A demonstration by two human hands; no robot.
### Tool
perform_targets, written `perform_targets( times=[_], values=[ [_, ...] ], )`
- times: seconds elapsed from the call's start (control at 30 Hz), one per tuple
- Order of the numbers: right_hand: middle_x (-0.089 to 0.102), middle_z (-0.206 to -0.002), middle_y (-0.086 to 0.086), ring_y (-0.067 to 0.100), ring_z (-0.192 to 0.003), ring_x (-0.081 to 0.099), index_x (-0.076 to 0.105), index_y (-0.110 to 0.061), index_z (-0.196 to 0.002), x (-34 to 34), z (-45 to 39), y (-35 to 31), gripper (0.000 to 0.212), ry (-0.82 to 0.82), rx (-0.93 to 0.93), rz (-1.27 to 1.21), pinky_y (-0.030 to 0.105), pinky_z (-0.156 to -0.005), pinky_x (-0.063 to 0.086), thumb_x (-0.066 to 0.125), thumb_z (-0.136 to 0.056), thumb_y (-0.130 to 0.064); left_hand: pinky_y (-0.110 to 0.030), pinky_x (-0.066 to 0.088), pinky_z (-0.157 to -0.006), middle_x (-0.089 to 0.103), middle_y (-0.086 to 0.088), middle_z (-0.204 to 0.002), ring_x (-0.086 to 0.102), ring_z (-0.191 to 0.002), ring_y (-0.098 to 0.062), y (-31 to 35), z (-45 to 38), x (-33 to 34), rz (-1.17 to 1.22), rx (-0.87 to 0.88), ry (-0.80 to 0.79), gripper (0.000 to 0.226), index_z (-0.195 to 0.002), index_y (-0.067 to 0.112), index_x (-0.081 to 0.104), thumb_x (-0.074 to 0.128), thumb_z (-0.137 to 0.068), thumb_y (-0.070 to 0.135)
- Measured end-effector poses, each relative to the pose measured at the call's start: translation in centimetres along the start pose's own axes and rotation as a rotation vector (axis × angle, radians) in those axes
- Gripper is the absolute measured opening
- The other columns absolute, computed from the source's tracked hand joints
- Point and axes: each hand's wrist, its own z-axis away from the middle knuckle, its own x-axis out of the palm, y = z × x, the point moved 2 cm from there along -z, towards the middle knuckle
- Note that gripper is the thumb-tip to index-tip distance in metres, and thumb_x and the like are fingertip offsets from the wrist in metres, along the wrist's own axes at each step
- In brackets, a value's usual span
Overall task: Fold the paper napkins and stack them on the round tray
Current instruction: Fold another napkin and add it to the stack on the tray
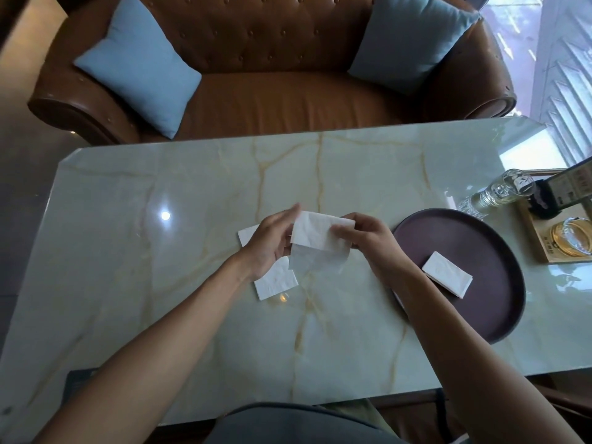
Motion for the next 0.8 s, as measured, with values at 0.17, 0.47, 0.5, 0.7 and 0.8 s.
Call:
perform_targets(
  times=[0.17, 0.47, 0.5, 0.7, 0.8],
  values=[
    [0.071, -0.078, 0.005, 0.019, -0.073, 0.063, 0.074, -0.010, -0.085, 0.6, 0.1, -0.7, 0.016, -0.003, 0.009, 0.093, 0.035, -0.071, 0.046, 0.074, -0.088, -0.026, -0.047, 0.058, -0.090, 0.076, -0.011, -0.101, 0.073, -0.089, -0.021, -0.4, 0.1, 0.5, -0.179, 0.093, 0.024, 0.027, -0.116, 0.004, 0.072, 0.064, -0.099, 0.023],
    [0.066, -0.073, 0.006, 0.016, -0.065, 0.058, 0.075, -0.005, -0.084, -0.2, -0.2, -1.1, 0.017, 0.138, 0.015, 0.035, 0.028, -0.061, 0.048, 0.071, -0.095, -0.017, -0.037, 0.060, -0.083, 0.078, -0.014, -0.107, 0.075, -0.088, -0.020, 0.1, -0.2, 0.0, -0.136, 0.133, 0.074, 0.025, -0.113, 0.005, 0.071, 0.074, -0.088, 0.004],
    [0.066, -0.075, 0.007, 0.016, -0.066, 0.058, 0.074, -0.002, -0.086, -0.5, -0.2, -1.0, 0.017, 0.151, 0.018, 0.015, 0.028, -0.061, 0.049, 0.071, -0.095, -0.016, -0.036, 0.060, -0.082, 0.077, -0.015, -0.107, 0.075, -0.088, -0.020, 0.2, -0.3, -0.2, -0.123, 0.133, 0.086, 0.025, -0.112, 0.006, 0.071, 0.075, -0.087, 0.003],
    [0.065, -0.072, 0.002, 0.012, -0.063, 0.060, 0.072, -0.003, -0.089, -1.2, 0.1, -0.9, 0.017, 0.186, 0.042, -0.101, 0.022, -0.057, 0.050, 0.066, -0.098, -0.015, -0.035, 0.059, -0.089, 0.075, -0.016, -0.115, 0.073, -0.096, -0.020, 0.0, -0.4, -0.2, -0.088, 0.087, 0.006, 0.032, -0.124, 0.005, 0.067, 0.071, -0.092, 0.009],
    [0.066, -0.070, -0.001, 0.010, -0.062, 0.061, 0.071, -0.008, -0.087, -1.0, 0.1, -1.1, 0.014, 0.174, 0.056, -0.109, 0.020, -0.058, 0.051, 0.066, -0.099, -0.015, -0.033, 0.059, -0.088, 0.077, -0.012, -0.111, 0.073, -0.096, -0.017, -0.1, -0.3, 0.2, -0.144, 0.084, -0.027, 0.028, -0.122, 0.007, 0.070, 0.068, -0.095, 0.014]
  ],
)
